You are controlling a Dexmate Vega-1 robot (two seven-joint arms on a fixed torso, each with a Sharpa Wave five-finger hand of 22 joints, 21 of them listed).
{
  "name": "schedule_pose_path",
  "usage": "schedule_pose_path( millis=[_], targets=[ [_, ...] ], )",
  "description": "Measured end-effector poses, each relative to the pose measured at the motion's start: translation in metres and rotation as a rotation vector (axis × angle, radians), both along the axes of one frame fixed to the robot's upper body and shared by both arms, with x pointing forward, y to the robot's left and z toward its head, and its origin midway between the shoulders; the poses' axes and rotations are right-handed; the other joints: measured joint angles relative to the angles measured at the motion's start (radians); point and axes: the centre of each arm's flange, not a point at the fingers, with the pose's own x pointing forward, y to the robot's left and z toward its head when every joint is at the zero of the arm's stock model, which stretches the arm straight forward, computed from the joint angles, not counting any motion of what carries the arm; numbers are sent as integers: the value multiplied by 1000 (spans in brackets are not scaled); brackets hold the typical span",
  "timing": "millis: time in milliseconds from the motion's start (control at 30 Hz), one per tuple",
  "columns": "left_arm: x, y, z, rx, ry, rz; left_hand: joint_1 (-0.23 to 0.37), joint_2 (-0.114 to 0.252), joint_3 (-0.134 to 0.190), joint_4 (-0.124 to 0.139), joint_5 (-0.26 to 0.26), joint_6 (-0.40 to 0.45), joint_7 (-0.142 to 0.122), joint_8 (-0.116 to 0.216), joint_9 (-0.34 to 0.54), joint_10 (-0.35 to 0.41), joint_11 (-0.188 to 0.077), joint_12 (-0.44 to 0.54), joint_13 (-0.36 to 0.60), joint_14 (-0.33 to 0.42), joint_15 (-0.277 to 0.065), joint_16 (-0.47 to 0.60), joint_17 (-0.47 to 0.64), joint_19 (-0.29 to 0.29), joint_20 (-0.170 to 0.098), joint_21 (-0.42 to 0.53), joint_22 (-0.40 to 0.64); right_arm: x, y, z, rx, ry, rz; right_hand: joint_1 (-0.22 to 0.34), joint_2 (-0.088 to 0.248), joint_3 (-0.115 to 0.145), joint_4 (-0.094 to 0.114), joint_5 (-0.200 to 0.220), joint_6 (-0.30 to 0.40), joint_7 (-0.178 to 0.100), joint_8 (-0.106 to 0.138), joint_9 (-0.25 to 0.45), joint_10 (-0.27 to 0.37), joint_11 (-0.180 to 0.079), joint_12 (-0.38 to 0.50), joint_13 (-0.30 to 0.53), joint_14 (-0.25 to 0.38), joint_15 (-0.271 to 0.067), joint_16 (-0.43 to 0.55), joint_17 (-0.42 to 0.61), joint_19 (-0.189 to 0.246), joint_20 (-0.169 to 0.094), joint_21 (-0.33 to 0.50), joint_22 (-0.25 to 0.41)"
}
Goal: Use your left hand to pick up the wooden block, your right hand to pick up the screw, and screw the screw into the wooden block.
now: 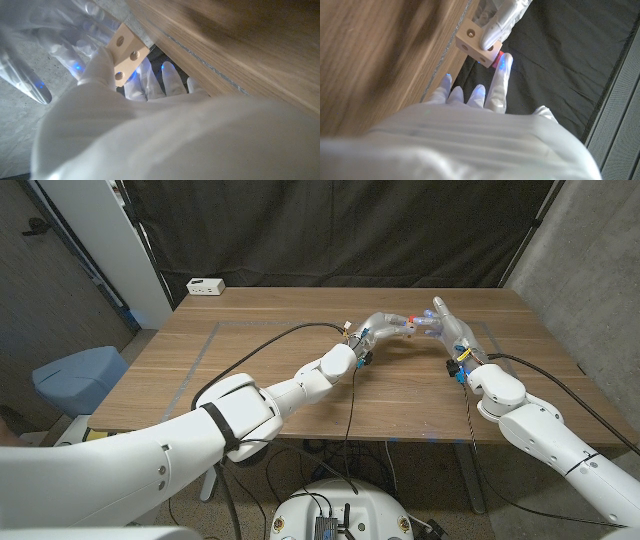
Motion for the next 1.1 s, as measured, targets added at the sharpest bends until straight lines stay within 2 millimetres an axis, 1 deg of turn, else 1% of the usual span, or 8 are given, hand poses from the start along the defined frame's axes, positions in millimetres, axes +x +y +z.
schedule_pose_path(
  millis=[167, 233, 433, 500, 767, 1000, 1033, 1100],
  targets=[
    [0, 0, 0, 1, -2, 0, 0, 0, 0, 0, 0, 0, 0, 0, 0, 0, 0, 0, 0, 0, 0, 0, 0, 0, 0, 0, 0, -2, -4, -1, 12, -2, -17, 4, 4, -3, -3, 0, 0, 0, -7, 0, -3, 9, 0, 0, 7, 0, 0, 0, 13, -2, 0, 0],
    [0, 0, 0, 1, -3, 0, 0, 0, 0, 0, 0, 0, 0, 0, 0, 0, 0, 0, 0, 0, 0, 0, 0, 0, 0, 0, 0, -2, -6, 0, 18, -4, -26, 4, 4, -3, -3, 0, -4, 4, -15, 0, -3, 16, 0, 0, 10, 4, 0, 0, 22, -7, 0, 0],
    [-1, -1, 1, -2, -7, -1, 0, 0, 0, 0, 0, 0, 0, 0, 0, 0, 0, 0, 0, 0, 0, 0, 0, 0, 0, 0, 0, -5, -10, -1, 28, -5, -42, 9, -1, 1, -7, 0, -27, 6, -24, 0, -6, 23, -8, 0, 16, 9, 0, 0, 36, 4, 8, 0],
    [-1, -1, 2, -3, -10, -2, 0, 0, 0, 0, 0, 0, 0, 0, -1, 0, 0, 0, 0, 0, 0, 0, 0, 0, 0, 0, 0, -6, -11, -1, 28, -6, -43, 9, -1, 1, -7, 0, -39, 2, -35, 0, -14, 30, -12, 0, 16, 9, 0, 0, 37, 5, 8, 0],
    [-3, -2, 0, -6, -13, -9, 0, 0, 0, 0, -1, 0, 0, 0, -1, 0, 0, 0, 0, 0, 0, 0, 0, 0, 0, 0, 0, -5, -14, -2, 35, 1, -67, 9, -1, 1, -7, 0, -119, -6, -66, 0, -48, 42, -23, 0, 3, 22, 0, 3, 40, 9, -1, 0],
    [-5, -2, 0, -5, -27, -12, 0, 0, 0, 0, -3, 0, 0, 0, 0, 0, 0, 0, 0, 0, 0, 0, 3, 0, 0, 0, 0, -7, -17, -2, 29, 3, -68, 9, -1, -4, -2, 0, -189, -20, -73, 4, -95, 51, -27, 0, -21, 31, -6, 3, 17, 11, -5, 0],
    [-6, -2, 0, -6, -28, -13, 0, 0, 0, 0, -3, 0, 0, 0, 0, 0, 0, 0, 0, 0, 0, 0, 3, 0, 0, 0, 0, -7, -17, -2, 26, 4, -65, 9, -1, -6, 0, 0, -199, -23, -74, 4, -108, 48, -30, 0, -25, 27, -6, 3, 12, 9, -5, 0],
    [-6, -3, 0, -6, -30, -14, 0, 0, 0, 0, -4, 0, 0, 0, 0, 0, 0, 0, 0, 0, 0, 0, 2, 0, 0, 0, 0, -7, -17, -1, 24, 4, -60, 9, -2, -7, 1, 0, -221, -23, -77, 4, -126, 44, -30, 0, -32, 35, -14, 3, 6, 11, -5, 0]
  ],
)
